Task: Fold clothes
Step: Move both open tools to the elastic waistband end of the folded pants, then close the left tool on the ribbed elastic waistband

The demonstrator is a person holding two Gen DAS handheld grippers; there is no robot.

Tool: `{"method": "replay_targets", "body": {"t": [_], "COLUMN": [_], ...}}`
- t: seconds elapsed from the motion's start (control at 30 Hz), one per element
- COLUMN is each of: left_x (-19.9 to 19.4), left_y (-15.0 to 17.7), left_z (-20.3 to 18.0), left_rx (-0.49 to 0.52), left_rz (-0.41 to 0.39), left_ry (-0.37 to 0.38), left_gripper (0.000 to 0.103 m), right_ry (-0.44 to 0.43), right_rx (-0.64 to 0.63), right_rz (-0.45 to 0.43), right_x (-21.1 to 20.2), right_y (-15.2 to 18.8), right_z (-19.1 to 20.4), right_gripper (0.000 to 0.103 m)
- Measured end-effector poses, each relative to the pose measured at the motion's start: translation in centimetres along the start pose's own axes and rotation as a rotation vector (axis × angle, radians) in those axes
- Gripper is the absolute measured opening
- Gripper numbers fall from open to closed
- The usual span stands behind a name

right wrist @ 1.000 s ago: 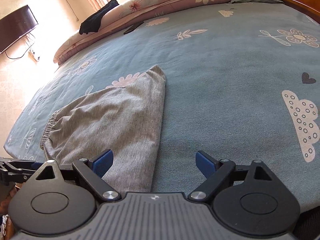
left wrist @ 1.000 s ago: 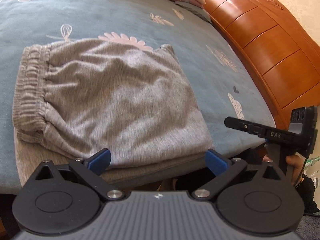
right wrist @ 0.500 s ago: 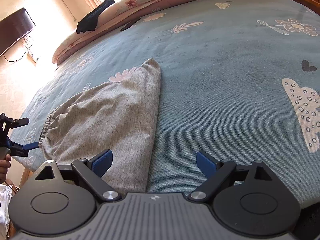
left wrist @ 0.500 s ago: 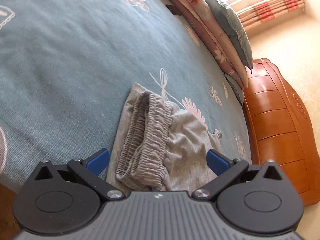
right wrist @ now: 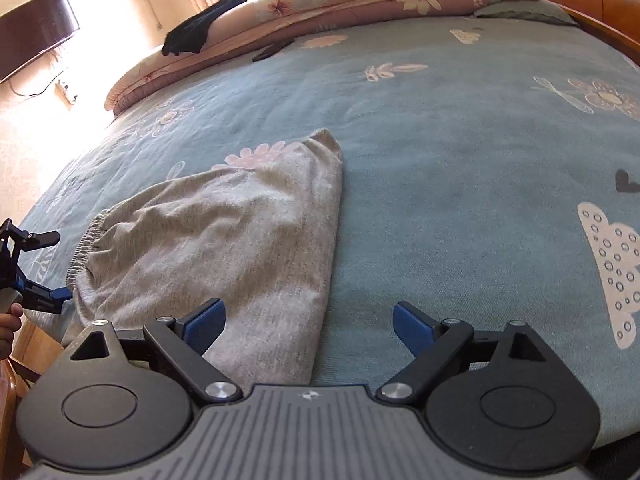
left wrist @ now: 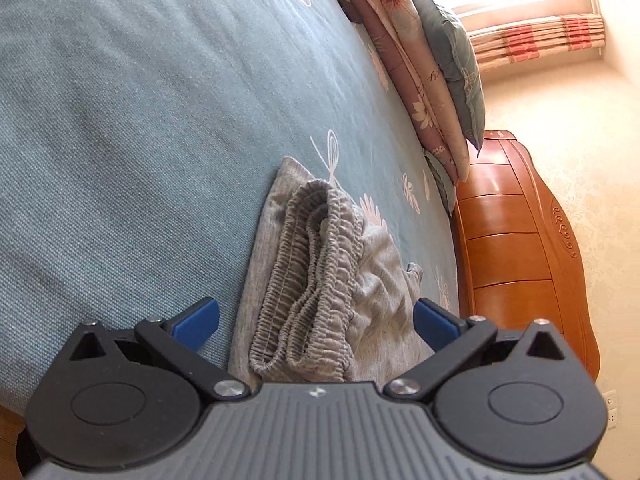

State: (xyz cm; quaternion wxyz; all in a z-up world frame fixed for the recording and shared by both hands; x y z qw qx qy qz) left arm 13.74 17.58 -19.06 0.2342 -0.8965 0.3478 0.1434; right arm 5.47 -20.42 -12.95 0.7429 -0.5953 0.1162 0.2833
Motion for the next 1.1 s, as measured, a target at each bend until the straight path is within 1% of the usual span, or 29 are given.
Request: {"method": "replay_targets", "body": {"t": [0.07, 0.13, 0.2, 0.27, 0.3, 0.37, 0.43, 0.47, 0.53, 0.63, 0.73, 0.8, 0.83, 0.87, 0.93, 1.03, 1.1], "left_x": [-0.3, -0.5, -0.5, -0.6, -0.6, -0.7, -0.5, -0.4, -0.3, -0.4, -0.3, -0.1, 0.0, 0.1, 0.1, 0.2, 0.1], "left_y": [-0.2, -0.3, -0.5, -0.8, -0.9, -1.1, -1.0, -0.9, -0.8, -0.7, -0.6, -0.5, -0.5, -0.4, -0.3, -0.3, -0.3], "left_z": [0.0, -0.2, -0.4, -0.4, -0.3, -0.3, -0.3, -0.3, -0.3, 0.0, 0.2, 0.3, 0.3, 0.3, 0.3, 0.2, 0.1], "left_rx": [-0.017, -0.024, -0.023, -0.025, -0.027, -0.031, -0.031, -0.026, -0.011, -0.007, -0.005, 0.0, 0.003, 0.006, 0.009, 0.009, 0.008], "left_rz": [-0.004, 0.0, 0.005, -0.002, -0.007, -0.008, 0.001, 0.004, 0.006, 0.009, 0.013, 0.017, 0.019, 0.021, 0.026, 0.026, 0.03], "left_ry": [0.024, 0.045, 0.06, 0.064, 0.066, 0.071, 0.078, 0.077, 0.072, 0.079, 0.086, 0.086, 0.085, 0.086, 0.086, 0.092, 0.101], "left_gripper": [0.102, 0.102, 0.102, 0.102, 0.102, 0.102, 0.102, 0.102, 0.102, 0.102, 0.102, 0.102, 0.102, 0.102, 0.102, 0.102, 0.102], "right_ry": [-0.048, -0.113, -0.18, -0.253, -0.29, -0.347, -0.369, -0.368, -0.357, -0.322, -0.283, -0.258, -0.246, -0.234, -0.22, -0.223, -0.226], "right_rx": [-0.126, -0.297, -0.44, -0.548, -0.598, -0.689, -0.784, -0.833, -0.903, -0.989, -1.056, -1.09, -1.116, -1.148, -1.189, -1.165, -1.144], "right_rz": [-0.037, -0.072, -0.094, -0.089, -0.084, -0.065, -0.046, -0.035, -0.012, -0.009, -0.004, -0.002, -0.008, -0.017, -0.032, -0.05, -0.054], "right_x": [0.1, 0.7, 1.5, 2.6, 3.2, 4.2, 5.4, 6.0, 7.0, 8.0, 8.9, 9.3, 9.4, 9.4, 9.3, 8.9, 8.7], "right_y": [-1.2, -2.2, -2.5, -2.0, -1.6, -0.4, 1.3, 2.2, 3.7, 5.1, 6.0, 6.5, 6.7, 6.9, 7.2, 6.5, 6.1], "right_z": [3.1, 7.6, 11.9, 15.9, 17.8, 20.8, 23.1, 23.9, 24.9, 25.6, 25.9, 26.1, 26.1, 26.1, 26.1, 26.3, 26.4], "right_gripper": [0.09, 0.086, 0.081, 0.074, 0.073, 0.065, 0.063, 0.058, 0.054, 0.051, 0.051, 0.043, 0.041, 0.036, 0.032, 0.021, 0.019]}}
Point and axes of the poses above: each gripper's, at about its wrist camera, not at the fingertips, and x roughly the way its jaws point, z to its left, y to its underside, the point moved 8 cm from there along x, roughly the way its jaws point, and after that the axes turned 13 degrees about -z, right-handed, at the moved point
